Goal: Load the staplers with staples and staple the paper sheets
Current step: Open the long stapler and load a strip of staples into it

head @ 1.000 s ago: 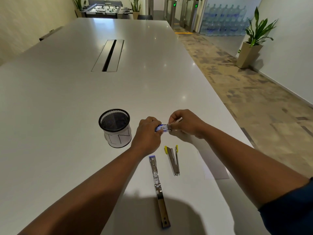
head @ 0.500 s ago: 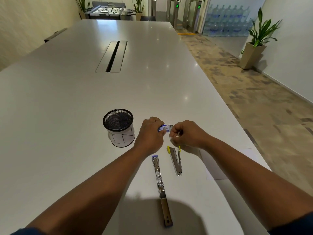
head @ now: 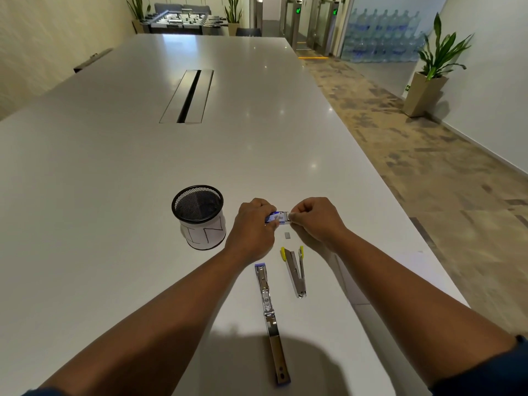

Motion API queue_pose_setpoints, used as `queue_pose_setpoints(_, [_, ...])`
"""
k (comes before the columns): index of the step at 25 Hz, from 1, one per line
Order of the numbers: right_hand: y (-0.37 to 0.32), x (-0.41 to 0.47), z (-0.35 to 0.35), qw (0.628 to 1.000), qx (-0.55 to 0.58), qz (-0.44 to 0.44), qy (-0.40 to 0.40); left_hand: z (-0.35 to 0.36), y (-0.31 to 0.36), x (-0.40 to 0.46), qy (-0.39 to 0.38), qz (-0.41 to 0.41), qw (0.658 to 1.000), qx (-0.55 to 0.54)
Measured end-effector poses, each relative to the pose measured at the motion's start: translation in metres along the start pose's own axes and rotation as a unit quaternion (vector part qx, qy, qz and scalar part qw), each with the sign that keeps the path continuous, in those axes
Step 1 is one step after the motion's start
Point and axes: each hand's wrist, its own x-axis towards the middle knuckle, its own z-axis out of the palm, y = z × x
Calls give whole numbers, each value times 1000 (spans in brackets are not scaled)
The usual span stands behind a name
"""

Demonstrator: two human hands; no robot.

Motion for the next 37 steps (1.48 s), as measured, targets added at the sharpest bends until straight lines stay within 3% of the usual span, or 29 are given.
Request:
queue_pose_setpoints(6, [-4,-1,6,999,3,33,12,0,-1,-1,1,3,1000,-6])
queue_pose_setpoints(30, [2,-12,7,1000,12,0,2,-2,1,-1,-11,-1,1000,-14])
queue_pose_setpoints(35, [15,-21,-8,993,78,-41,-73,-1,0,-1,-8,-13,1000,-27])
queue_pose_setpoints(37, [18,-19,-14,992,54,-52,-98,-1,-1,-1,-7,-13,1000,-27])
